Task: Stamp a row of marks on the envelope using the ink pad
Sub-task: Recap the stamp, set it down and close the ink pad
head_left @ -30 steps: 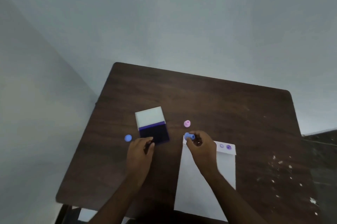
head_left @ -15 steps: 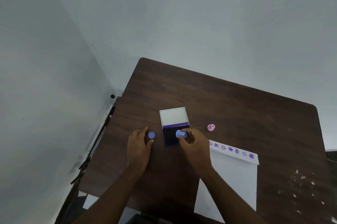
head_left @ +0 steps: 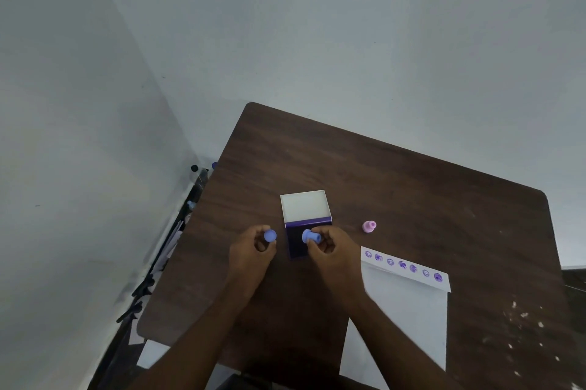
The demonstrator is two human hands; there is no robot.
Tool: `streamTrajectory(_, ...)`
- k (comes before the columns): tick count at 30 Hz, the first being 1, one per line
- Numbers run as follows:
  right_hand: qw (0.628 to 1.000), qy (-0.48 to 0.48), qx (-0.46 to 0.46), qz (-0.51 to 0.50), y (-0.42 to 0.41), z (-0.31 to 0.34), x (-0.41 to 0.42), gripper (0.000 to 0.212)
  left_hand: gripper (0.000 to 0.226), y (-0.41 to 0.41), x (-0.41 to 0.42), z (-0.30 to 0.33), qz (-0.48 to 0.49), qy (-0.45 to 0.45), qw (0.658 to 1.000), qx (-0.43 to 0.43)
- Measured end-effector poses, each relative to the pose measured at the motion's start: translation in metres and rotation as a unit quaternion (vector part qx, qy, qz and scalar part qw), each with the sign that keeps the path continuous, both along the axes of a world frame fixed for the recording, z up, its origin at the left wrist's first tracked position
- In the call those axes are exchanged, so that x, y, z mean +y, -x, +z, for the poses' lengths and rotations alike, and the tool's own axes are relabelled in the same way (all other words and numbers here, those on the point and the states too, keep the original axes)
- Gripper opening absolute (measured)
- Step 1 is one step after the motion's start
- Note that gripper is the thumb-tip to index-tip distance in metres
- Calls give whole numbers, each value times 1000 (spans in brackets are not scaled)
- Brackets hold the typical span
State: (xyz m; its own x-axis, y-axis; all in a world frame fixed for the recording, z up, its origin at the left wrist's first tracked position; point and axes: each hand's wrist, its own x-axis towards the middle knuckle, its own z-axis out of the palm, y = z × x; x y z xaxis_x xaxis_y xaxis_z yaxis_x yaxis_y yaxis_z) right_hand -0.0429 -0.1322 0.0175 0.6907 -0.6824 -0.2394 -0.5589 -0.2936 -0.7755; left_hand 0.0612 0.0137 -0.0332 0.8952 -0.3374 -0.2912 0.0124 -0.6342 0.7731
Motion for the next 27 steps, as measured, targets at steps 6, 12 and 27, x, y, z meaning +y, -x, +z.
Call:
streamTrajectory(6,1000,-22,-4,1,-11,11,7,19,28,9,-2,18,-15,9,999,36)
streamTrajectory(12,995,-90,39,34,-16,14,12,35,39,9,-5,20,-54,-5,996,74)
streamTrajectory(27,985,-166,-11,38,-22,28,4,21,33,1,-3,53,-59,89,991,82)
